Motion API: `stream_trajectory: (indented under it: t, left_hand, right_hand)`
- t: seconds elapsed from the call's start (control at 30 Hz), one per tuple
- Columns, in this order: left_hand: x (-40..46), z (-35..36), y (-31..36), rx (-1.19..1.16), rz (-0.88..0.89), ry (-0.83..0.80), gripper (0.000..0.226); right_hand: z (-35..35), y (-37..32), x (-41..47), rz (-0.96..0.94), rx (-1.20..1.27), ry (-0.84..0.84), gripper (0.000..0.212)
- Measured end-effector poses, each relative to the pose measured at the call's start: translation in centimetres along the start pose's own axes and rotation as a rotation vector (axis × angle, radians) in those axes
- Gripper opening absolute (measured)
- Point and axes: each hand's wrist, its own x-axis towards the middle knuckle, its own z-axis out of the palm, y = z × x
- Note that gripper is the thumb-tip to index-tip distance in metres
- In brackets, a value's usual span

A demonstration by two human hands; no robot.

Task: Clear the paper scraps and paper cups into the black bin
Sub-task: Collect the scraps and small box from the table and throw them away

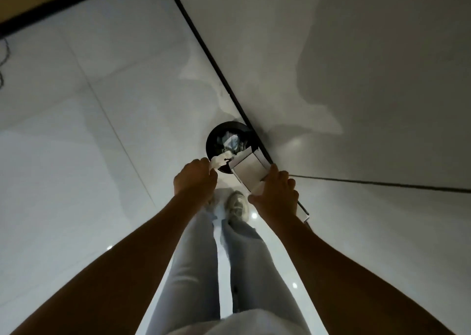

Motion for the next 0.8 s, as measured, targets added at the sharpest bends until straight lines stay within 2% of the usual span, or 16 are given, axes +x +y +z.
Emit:
stream_trajectory:
  t: [0.3, 0.5, 0.67, 0.8]
  left_hand:
    - [14.2, 10.2, -1.0, 0.048, 0.028, -0.011, 0.023]
    - [22.2, 16.5, -1.1, 0.103, 0.052, -0.032, 0.019]
    - [24.1, 19.1, -1.4, 0.164, 0.184, -0.058, 0.040]
    - [23.2, 18.1, -3.1, 0.044, 0.146, 0.016, 0.031]
  right_hand:
    - [9.3, 1.3, 12.7, 0.029, -0.064, 0.019, 0.096]
    - [13.7, 3.4, 18.6, 0.149, -0.078, 0.016, 0.099]
    - [15.4, 4.0, 20.4, 0.157, -0.083, -0.007, 0.099]
    - [16.2, 2.2, 20.6, 0.100, -0.118, -0.027, 0.097]
